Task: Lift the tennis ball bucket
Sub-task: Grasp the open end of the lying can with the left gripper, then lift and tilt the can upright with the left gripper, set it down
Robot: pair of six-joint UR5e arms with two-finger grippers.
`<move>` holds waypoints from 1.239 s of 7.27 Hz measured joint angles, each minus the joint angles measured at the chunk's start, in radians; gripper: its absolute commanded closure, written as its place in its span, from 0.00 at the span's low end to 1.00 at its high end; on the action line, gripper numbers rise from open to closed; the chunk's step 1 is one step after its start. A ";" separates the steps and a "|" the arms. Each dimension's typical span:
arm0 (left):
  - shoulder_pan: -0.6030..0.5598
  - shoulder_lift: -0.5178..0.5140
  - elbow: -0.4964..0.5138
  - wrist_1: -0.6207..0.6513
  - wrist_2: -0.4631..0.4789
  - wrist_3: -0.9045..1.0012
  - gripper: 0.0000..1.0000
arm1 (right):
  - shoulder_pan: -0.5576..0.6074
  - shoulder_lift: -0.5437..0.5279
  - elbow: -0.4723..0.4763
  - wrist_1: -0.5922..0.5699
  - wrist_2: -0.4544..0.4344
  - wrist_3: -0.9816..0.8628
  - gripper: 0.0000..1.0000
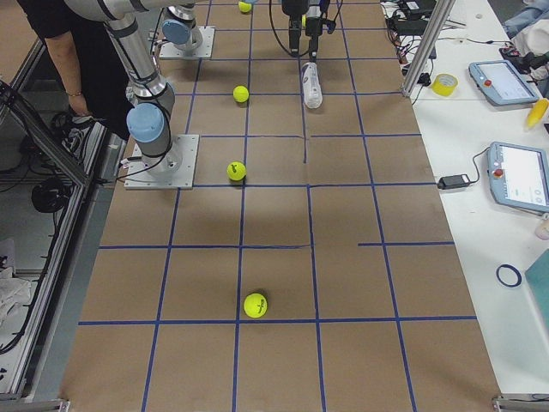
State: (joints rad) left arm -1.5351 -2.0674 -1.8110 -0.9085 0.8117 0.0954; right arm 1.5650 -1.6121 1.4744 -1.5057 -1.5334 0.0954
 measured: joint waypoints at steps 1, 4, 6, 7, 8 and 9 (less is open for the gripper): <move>-0.012 -0.004 -0.008 0.000 0.000 -0.005 0.89 | -0.001 0.000 0.009 -0.004 0.014 -0.002 0.00; -0.020 -0.002 0.026 -0.005 0.008 -0.056 1.00 | -0.001 -0.001 0.017 -0.007 0.021 -0.007 0.00; -0.021 0.011 0.096 -0.042 0.012 -0.179 1.00 | -0.002 -0.001 0.019 -0.007 0.020 -0.028 0.00; -0.023 0.028 0.138 -0.079 0.022 -0.209 1.00 | -0.003 -0.001 0.019 -0.008 0.021 -0.041 0.00; -0.026 0.044 0.191 -0.116 0.040 -0.233 1.00 | -0.003 -0.001 0.020 -0.009 0.021 -0.048 0.00; -0.031 0.059 0.241 -0.150 0.058 -0.255 1.00 | -0.003 -0.001 0.020 -0.009 0.021 -0.050 0.00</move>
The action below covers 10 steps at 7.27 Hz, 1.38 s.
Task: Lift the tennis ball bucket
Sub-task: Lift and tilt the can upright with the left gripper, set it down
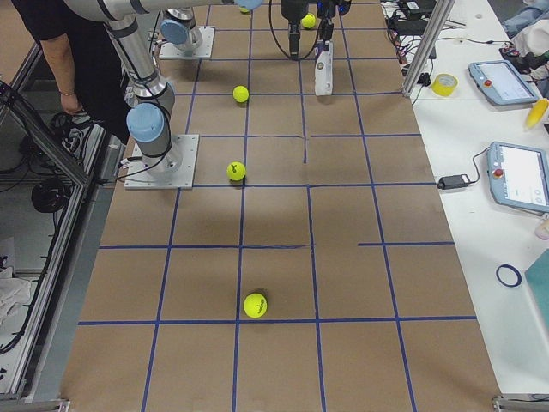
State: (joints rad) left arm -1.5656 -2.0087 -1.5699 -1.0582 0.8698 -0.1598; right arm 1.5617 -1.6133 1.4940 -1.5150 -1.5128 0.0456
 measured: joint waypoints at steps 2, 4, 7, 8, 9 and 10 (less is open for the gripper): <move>-0.044 0.022 0.105 -0.059 0.148 -0.012 1.00 | 0.000 0.001 0.000 -0.001 -0.001 -0.001 0.00; -0.106 0.020 0.164 -0.096 0.435 0.094 1.00 | 0.000 0.001 0.000 -0.001 -0.002 -0.001 0.00; -0.181 0.005 0.175 -0.131 0.686 0.203 1.00 | 0.000 0.001 0.000 -0.002 -0.002 -0.001 0.00; -0.190 0.003 0.174 -0.152 0.698 0.211 0.94 | 0.000 0.001 0.000 -0.002 -0.002 -0.001 0.00; -0.194 0.003 0.173 -0.183 0.699 0.215 0.71 | 0.000 0.001 0.000 -0.002 -0.001 -0.001 0.00; -0.196 0.002 0.173 -0.208 0.698 0.217 0.72 | 0.000 0.001 0.000 -0.003 -0.001 -0.001 0.00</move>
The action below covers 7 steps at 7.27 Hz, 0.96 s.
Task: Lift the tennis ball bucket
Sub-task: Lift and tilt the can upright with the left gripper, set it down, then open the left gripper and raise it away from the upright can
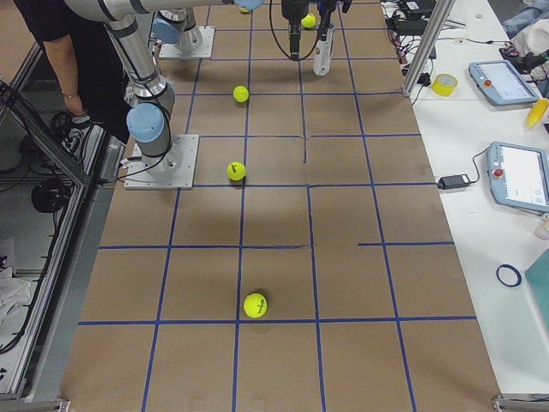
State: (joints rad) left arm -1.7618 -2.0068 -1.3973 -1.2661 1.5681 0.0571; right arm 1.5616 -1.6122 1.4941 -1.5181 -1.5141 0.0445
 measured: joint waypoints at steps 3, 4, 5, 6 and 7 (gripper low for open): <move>-0.003 -0.005 0.000 -0.016 -0.013 0.000 0.00 | 0.000 0.000 0.000 0.000 -0.001 0.000 0.00; -0.003 -0.002 0.002 -0.017 -0.033 -0.002 0.00 | 0.000 0.000 0.000 0.001 -0.001 0.000 0.00; -0.005 0.009 0.006 -0.026 -0.050 -0.006 0.00 | -0.001 0.000 0.000 0.000 -0.001 0.000 0.00; -0.007 0.030 0.018 -0.057 -0.056 -0.011 0.00 | -0.001 0.000 0.000 0.000 -0.001 0.000 0.00; -0.008 0.055 0.044 -0.109 -0.057 -0.013 0.00 | -0.001 0.000 0.000 0.000 -0.001 0.000 0.00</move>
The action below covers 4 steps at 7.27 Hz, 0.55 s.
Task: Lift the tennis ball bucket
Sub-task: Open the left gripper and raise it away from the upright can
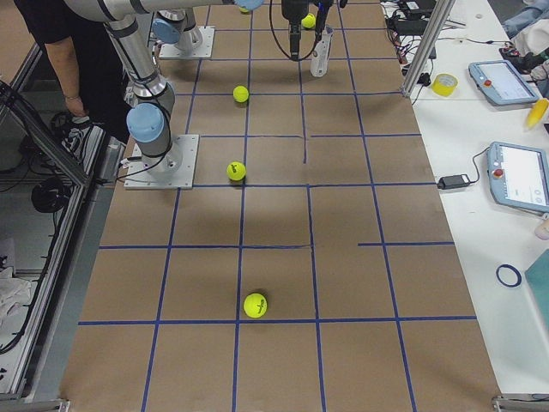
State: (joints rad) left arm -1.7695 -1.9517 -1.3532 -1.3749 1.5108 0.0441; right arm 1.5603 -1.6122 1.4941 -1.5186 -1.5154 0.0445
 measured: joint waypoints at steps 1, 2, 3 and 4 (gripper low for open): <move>0.000 0.029 0.037 -0.065 0.002 -0.001 0.00 | 0.000 0.000 0.000 0.000 0.000 0.000 0.00; 0.003 0.061 0.069 -0.132 0.007 -0.001 0.00 | 0.000 0.000 0.000 0.000 0.000 0.000 0.00; 0.015 0.099 0.083 -0.185 0.020 -0.002 0.00 | 0.000 0.000 0.000 0.000 0.000 0.000 0.00; 0.042 0.140 0.077 -0.219 0.044 -0.002 0.00 | 0.000 0.000 0.000 0.000 0.000 0.000 0.00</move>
State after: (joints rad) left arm -1.7275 -1.8114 -1.2761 -1.5943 1.5552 0.0419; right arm 1.5601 -1.6122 1.4941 -1.5187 -1.5156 0.0445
